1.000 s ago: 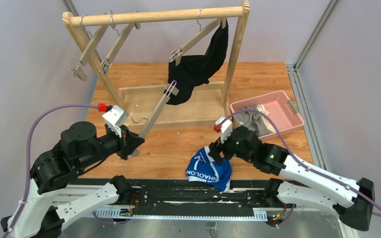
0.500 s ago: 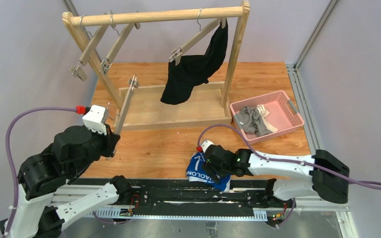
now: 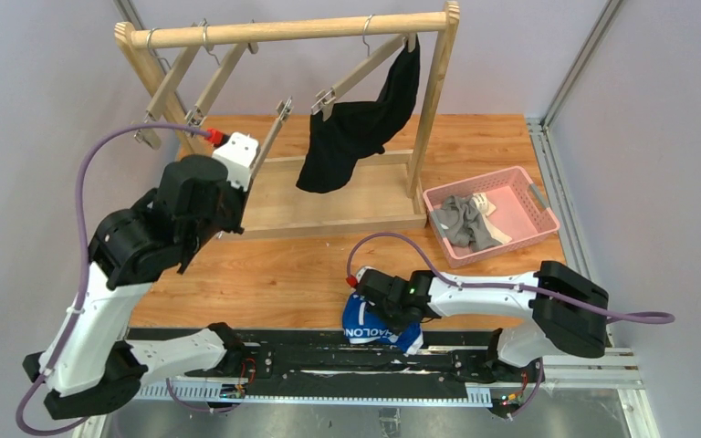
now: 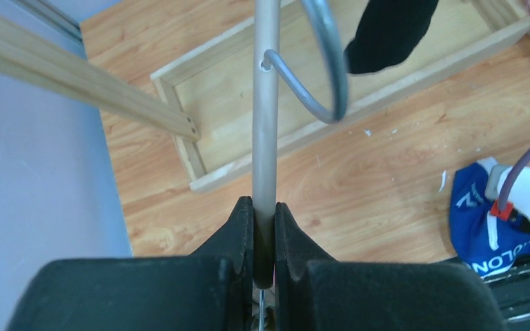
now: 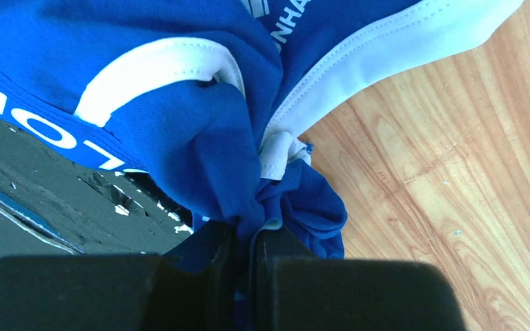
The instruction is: Remove the underwear clipped to the hanger
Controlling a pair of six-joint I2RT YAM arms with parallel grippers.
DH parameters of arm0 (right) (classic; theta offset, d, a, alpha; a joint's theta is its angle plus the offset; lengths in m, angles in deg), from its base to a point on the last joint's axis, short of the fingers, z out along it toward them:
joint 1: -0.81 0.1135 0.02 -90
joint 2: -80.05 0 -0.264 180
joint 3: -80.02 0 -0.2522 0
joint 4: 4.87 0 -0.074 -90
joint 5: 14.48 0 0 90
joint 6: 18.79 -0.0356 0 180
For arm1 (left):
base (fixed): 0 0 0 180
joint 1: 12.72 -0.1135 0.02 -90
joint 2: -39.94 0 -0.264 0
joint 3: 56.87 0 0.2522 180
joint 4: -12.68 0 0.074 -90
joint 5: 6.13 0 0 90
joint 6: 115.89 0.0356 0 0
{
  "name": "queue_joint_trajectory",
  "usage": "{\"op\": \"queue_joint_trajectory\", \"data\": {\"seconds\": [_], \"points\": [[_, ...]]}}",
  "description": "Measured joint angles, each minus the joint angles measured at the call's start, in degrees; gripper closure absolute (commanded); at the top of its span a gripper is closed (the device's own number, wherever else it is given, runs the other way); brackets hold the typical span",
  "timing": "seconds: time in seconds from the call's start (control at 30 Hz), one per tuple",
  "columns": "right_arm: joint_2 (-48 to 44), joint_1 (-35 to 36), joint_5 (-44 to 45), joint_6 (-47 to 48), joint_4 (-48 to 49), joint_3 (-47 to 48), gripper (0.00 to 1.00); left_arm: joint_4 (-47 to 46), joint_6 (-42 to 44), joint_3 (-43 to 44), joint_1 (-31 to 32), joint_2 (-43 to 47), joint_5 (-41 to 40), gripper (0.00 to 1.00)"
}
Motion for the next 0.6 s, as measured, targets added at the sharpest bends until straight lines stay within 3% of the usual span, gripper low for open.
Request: {"op": "queue_joint_trajectory", "data": {"seconds": [0.17, 0.4, 0.5, 0.6], "points": [[-3.89, 0.0, 2.6, -0.72, -1.2, -0.24, 1.0, -2.75, 5.25, 5.42, -11.08, -6.54, 8.28, 1.0], [-21.94, -2.56, 16.48, -1.22, -6.03, 3.15, 0.99, -4.13, 9.77, 17.05, -14.8, -16.87, 15.72, 1.0], [-28.92, -6.62, 22.1, -0.57, -6.88, 5.53, 0.99, -4.5, 10.43, 21.88, -17.79, -20.72, 19.65, 1.0], [-34.25, -15.3, 25.99, 0.81, -7.1, 7.41, 0.99, -4.76, 10.6, 25.14, -20.63, -23.41, 23.21, 1.0]]}}
